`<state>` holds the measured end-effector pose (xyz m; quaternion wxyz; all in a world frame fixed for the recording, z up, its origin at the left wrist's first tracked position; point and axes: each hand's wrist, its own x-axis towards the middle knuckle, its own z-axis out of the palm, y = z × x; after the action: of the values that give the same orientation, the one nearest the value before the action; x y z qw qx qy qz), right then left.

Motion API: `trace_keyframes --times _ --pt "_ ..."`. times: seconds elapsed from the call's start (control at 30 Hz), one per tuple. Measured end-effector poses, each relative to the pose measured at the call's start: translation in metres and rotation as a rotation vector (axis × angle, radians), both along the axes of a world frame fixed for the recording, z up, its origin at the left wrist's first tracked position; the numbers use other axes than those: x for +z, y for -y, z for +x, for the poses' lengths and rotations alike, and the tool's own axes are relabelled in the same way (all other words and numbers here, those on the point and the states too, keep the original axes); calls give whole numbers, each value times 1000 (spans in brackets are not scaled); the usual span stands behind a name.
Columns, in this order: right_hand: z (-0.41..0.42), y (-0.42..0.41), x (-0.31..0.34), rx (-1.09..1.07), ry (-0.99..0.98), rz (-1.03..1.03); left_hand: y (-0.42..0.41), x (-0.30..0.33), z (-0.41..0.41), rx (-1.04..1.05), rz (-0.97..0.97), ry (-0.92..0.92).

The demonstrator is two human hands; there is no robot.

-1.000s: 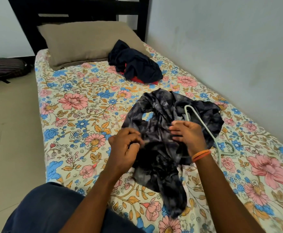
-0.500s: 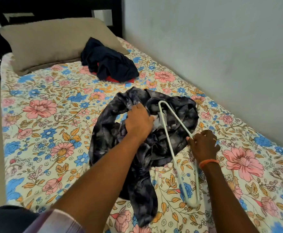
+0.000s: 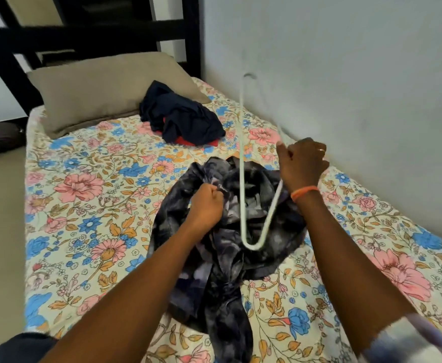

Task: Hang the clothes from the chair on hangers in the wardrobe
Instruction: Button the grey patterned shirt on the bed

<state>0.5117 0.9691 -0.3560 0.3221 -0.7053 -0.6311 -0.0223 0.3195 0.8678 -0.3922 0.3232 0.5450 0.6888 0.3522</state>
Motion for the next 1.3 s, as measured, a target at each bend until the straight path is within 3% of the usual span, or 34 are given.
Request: trace_keyframes --times 0.13,0.3,0.37,0.53,0.67,0.87,0.93,1.07,1.2,1.3 --pt "-19 -15 25 -136 -112 160 8 22 -32 -10 -30 -91" --pt "-40 1 40 -78 -130 330 29 57 -71 37 32 15" --pt "-59 20 43 34 10 390 37 70 -85 81 119 78" --pt "-127 60 38 455 418 572 52 113 -144 369 395 -2" --pt "-178 85 50 475 743 468 60 134 -220 439 489 -17" --pt "-266 127 100 477 916 493 55 152 -331 317 489 300" --pt "-290 143 118 441 915 491 62 170 -357 197 452 425" --pt "-308 167 179 389 860 471 64 237 -379 -93 272 448" --pt "-290 184 266 383 807 393 51 354 -381 -398 -105 294" --pt "-270 202 342 348 709 334 50 454 -364 -522 -285 247"
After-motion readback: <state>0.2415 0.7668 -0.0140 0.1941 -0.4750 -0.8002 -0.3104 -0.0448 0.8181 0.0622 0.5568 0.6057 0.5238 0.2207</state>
